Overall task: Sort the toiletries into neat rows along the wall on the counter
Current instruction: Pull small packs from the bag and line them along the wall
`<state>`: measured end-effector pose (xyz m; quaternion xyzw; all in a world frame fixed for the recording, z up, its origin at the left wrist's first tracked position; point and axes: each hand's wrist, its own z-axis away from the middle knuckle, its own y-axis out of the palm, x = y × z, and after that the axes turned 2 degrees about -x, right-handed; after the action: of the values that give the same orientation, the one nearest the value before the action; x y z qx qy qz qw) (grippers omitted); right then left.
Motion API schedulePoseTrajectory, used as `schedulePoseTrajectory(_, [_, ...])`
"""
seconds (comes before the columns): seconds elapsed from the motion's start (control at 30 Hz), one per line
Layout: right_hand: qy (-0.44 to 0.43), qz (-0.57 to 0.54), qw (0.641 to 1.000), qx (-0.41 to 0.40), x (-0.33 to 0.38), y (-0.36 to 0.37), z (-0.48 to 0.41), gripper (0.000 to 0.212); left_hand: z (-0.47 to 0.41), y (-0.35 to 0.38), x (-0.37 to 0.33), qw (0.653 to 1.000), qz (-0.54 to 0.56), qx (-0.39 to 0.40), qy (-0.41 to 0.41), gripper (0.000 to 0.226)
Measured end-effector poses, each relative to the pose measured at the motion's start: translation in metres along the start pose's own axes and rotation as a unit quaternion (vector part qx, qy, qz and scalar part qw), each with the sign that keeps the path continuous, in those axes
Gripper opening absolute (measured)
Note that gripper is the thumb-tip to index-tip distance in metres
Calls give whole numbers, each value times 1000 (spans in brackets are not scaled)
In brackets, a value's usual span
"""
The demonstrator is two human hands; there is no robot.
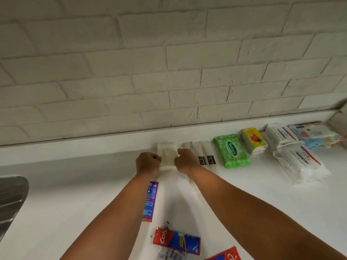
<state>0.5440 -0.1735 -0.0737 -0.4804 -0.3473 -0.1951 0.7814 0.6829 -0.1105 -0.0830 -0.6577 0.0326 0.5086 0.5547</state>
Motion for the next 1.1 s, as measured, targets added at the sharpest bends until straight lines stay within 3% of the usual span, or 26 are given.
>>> schedulePoseTrajectory(0.07, [1, 0, 1000, 13, -2, 3, 0, 37, 2, 2, -1, 1000, -15, -10, -5, 22])
schedulePoseTrajectory(0.23, [22, -18, 999, 30, -5, 11, -1, 57, 6, 8, -1, 999, -41, 5, 10, 29])
schedulePoseTrajectory(0.63, [7, 8, 1000, 26, 2, 2, 9, 56, 6, 4, -2, 997, -66, 12, 34, 35])
schedulePoseTrajectory(0.77, [-73, 70, 994, -29, 14, -8, 33, 51, 21, -19, -6, 996, -45, -25, 71, 34])
schedulePoseTrajectory(0.9, [-129, 31, 986, -100, 15, 3, 60, 36, 49, -42, 7, 995, -25, -39, 90, 26])
schedulePoseTrajectory(1.1, [-61, 0, 998, -19, 1, 46, 99, 22, 97, -50, 56, 998, -35, -5, 57, 24])
